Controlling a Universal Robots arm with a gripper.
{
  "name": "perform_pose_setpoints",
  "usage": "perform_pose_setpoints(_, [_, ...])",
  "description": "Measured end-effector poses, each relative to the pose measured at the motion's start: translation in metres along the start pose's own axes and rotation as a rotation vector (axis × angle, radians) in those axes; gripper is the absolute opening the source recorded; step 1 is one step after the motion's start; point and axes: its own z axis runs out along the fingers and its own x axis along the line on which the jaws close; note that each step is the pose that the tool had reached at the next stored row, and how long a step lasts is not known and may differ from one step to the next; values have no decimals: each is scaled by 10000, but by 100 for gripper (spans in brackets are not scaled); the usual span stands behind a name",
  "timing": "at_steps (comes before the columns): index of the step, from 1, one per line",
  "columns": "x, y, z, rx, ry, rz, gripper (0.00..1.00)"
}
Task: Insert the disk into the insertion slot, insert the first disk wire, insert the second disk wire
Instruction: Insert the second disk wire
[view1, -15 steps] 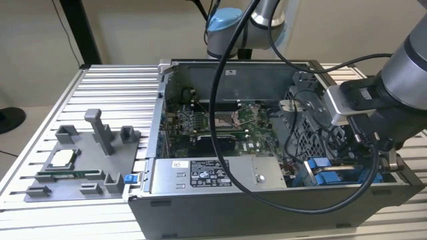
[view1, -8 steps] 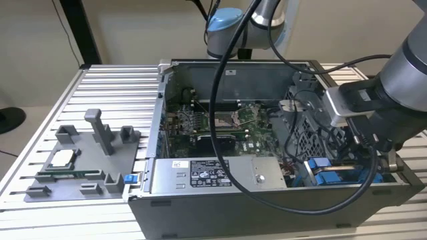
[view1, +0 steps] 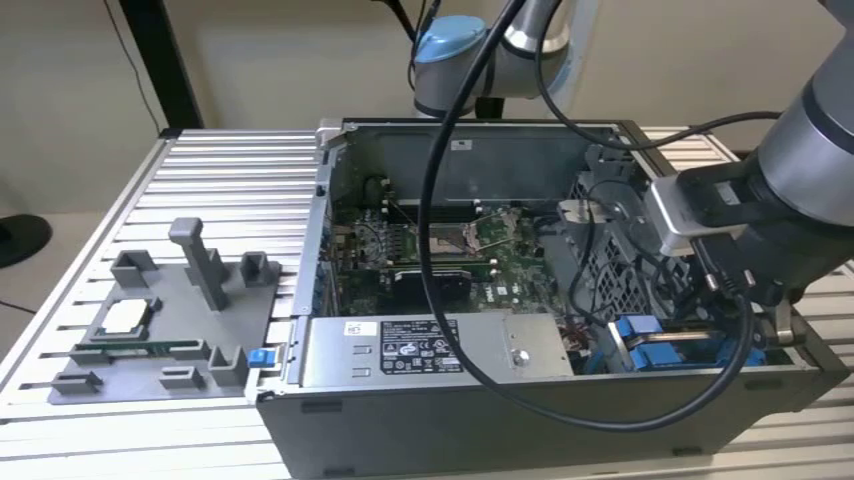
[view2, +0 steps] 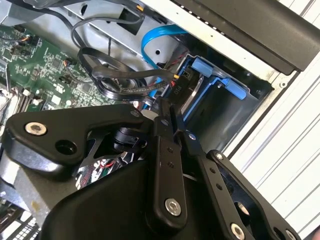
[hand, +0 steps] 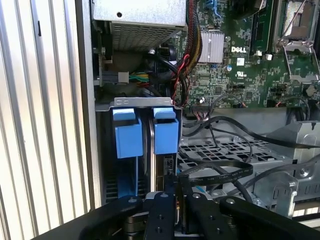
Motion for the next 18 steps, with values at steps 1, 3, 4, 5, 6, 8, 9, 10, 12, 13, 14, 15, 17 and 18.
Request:
perform_pose_setpoints(1, [2,0,2,0,-1,0,0])
perform_pose_setpoints(3, [4,0,3,0,0,0,0])
perform_pose_setpoints(4, [6,1,4,0,1,0,0])
perform_pose_setpoints(5, [8,1,4,1,1,0,0])
perform_pose_setpoints(6, [9,1,5,0,3,0,0])
perform_pose_setpoints(8, [11,1,7,0,6,0,0])
perform_pose_setpoints(9, [11,1,9,0,8,-1,0])
perform_pose_setpoints(10, [12,1,11,0,10,-1,0])
perform_pose_setpoints(12, [13,2,16,1,19,-2,0])
perform_pose_setpoints(13, [14,3,20,1,25,-4,0])
perform_pose_setpoints(14, [15,3,24,1,29,-5,0])
perform_pose_setpoints(15, [16,4,27,0,38,-6,0])
perform_pose_setpoints(17, [18,5,36,2,55,-9,0])
perform_pose_setpoints(18, [20,6,45,4,58,-10,0])
